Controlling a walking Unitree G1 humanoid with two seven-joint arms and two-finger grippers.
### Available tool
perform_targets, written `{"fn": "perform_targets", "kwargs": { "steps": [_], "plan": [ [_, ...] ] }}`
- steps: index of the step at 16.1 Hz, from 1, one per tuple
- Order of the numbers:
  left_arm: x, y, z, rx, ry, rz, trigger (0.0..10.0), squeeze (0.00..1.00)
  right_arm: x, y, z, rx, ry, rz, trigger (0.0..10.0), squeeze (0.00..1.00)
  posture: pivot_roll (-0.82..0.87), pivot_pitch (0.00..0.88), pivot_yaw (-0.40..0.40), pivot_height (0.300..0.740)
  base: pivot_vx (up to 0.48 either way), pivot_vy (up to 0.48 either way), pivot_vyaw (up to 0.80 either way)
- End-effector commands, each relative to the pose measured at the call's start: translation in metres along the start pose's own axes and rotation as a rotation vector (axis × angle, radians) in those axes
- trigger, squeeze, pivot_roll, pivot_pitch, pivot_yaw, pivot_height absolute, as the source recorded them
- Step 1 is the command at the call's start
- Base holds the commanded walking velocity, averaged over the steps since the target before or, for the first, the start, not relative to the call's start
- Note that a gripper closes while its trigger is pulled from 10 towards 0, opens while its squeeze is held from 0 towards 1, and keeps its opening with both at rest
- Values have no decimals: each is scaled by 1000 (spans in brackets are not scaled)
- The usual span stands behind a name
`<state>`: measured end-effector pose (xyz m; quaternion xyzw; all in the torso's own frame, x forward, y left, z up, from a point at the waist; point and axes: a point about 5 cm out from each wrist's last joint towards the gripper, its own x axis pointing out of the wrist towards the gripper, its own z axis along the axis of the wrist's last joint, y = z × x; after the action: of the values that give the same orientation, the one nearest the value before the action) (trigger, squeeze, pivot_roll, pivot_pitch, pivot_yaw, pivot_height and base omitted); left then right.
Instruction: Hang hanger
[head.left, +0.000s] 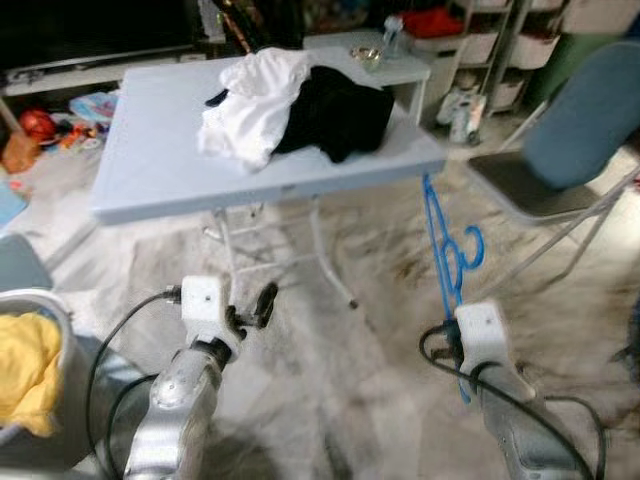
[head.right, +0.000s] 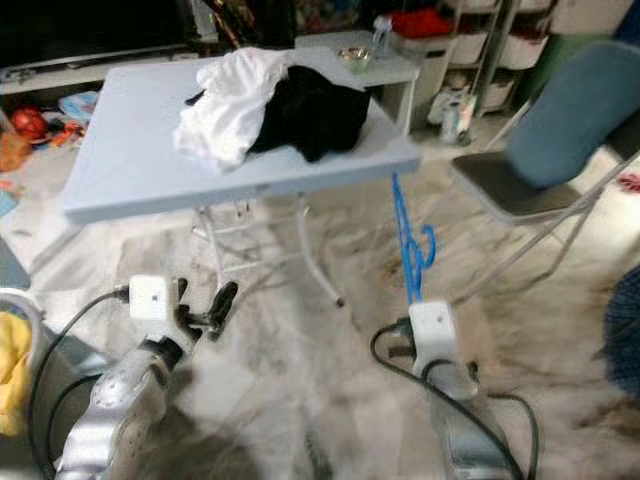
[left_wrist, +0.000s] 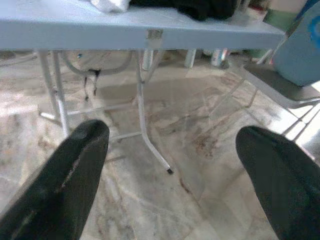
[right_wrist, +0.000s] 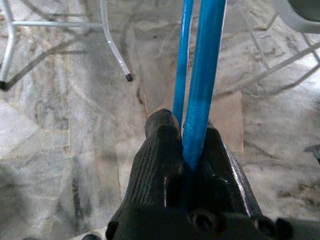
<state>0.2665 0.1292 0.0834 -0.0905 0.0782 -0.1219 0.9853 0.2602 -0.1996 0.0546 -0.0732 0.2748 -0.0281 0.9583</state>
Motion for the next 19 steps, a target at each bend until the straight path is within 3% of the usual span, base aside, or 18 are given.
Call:
{"fn": "perform_targets", "kwargs": {
  "steps": [1,3,5,6,7,12,19],
  "plan": [
    [0,4,1,13,5,2,10000,0,-1,2,3,32,-13,0,10000,0,-148,0,34,740,0,368,0],
    [0,4,1,11,7,0,10000,0,-1,1,7,12,-50,-29,10000,0,-148,0,34,740,0,383,0],
    [-1,4,0,12,12,-1,10000,0,-1,0,10,70,-71,-27,10000,0,-148,0,34,740,0,396,0],
    [-1,4,0,13,14,-2,10000,0,-1,0,11,52,-82,-32,10000,0,-149,0,35,740,0,398,0],
    [-1,4,0,15,15,-3,10000,0,-1,1,9,65,-53,-30,10000,0,-149,0,35,740,0,334,0],
    [0,-1,6,-16,-15,-80,10000,0,-1,3,8,79,-48,-38,10000,0,-151,0,42,740,0,0,0],
    [1,4,6,-4,-9,-74,10000,0,0,3,9,68,-38,-37,10000,0,-152,0,48,740,76,0,-99]
  ]
}}
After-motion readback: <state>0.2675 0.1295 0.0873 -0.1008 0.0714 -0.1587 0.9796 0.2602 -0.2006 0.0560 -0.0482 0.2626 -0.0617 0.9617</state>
